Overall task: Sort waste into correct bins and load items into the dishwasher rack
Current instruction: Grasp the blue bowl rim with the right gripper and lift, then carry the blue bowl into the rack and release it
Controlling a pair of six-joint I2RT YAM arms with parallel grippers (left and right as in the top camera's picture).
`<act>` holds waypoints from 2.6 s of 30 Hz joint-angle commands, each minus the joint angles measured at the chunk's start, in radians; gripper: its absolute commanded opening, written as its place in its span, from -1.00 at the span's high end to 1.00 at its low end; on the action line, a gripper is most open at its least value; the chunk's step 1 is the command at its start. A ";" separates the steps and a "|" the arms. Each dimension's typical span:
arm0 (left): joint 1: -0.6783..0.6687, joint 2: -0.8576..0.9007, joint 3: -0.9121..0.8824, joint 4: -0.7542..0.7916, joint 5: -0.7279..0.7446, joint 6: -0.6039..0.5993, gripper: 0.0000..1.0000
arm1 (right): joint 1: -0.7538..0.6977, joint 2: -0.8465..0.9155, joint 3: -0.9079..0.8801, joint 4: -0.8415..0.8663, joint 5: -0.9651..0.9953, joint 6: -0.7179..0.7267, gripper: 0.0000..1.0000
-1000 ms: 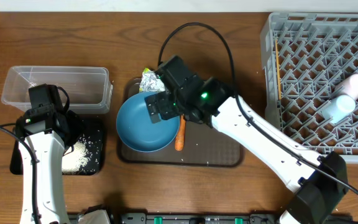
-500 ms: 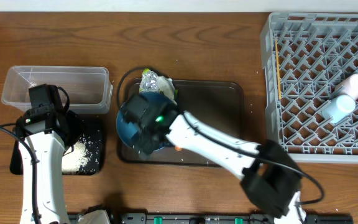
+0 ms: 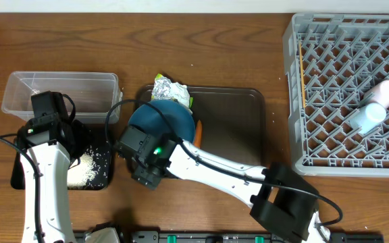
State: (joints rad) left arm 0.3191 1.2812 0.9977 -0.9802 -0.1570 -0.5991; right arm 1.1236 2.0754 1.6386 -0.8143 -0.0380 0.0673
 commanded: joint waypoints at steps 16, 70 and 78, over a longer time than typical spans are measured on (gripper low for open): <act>0.005 -0.003 0.016 -0.003 -0.009 -0.005 -1.00 | -0.014 0.083 0.003 0.034 0.031 0.006 0.56; 0.005 -0.003 0.016 -0.003 -0.009 -0.005 -0.99 | -0.967 -0.497 0.207 -0.223 -0.728 0.021 0.98; 0.005 -0.003 0.016 -0.003 -0.009 -0.005 -0.99 | -1.263 -0.475 0.205 -0.114 -0.801 0.009 0.98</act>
State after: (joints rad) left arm 0.3191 1.2812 0.9977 -0.9806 -0.1570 -0.5991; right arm -0.0681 1.5890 1.8389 -0.9478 -0.7765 0.1139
